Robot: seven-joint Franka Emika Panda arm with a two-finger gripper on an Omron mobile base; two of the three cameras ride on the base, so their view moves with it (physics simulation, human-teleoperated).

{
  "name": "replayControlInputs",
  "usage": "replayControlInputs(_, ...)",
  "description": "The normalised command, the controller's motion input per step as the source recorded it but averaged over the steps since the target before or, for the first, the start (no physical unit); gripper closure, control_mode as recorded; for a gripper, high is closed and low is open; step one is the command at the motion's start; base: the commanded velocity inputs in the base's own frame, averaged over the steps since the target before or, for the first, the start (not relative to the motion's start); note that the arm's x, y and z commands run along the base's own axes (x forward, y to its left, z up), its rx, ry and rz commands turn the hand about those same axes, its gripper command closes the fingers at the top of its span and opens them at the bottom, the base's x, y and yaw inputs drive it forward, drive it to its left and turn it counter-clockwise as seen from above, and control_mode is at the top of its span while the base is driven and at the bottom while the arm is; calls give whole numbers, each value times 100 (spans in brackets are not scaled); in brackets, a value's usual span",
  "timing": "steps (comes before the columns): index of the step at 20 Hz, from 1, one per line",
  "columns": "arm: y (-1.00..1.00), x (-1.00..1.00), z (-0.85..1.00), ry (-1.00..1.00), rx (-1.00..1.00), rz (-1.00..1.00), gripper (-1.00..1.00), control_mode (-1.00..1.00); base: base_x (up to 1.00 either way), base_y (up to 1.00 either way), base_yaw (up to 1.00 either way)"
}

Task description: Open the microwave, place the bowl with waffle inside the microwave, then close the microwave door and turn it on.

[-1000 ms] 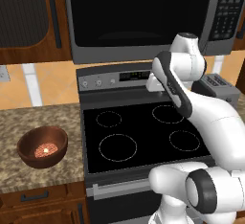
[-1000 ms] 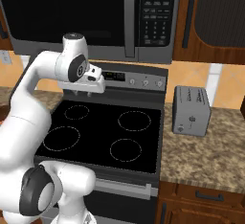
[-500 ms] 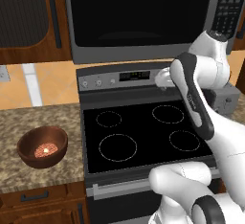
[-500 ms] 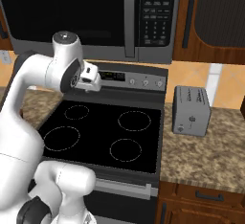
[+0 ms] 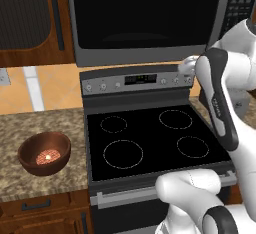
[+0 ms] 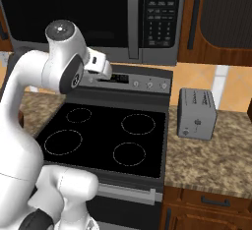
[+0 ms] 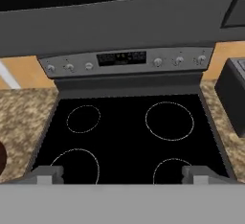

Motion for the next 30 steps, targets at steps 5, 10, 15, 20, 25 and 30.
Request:
replayControlInputs(5, -79, 0, 74, -1, -13, -3, -100, -100, 0, 0, 0)
replayControlInputs(10, -75, 5, 50, -14, 2, -7, -100, -100, 0, 0, 0)
replayControlInputs(15, -29, 29, 31, -11, 1, -9, -100, -100, 0, 0, 0)
replayControlInputs(20, -2, 42, 11, -2, 0, -6, -100, -100, 0, 0, 0)
replayControlInputs(25, -1, 49, 0, -14, 5, 0, -100, -100, 0, 0, 0)
replayControlInputs(30, 0, 50, -7, -17, 7, 0, -100, -100, 0, 0, 0)
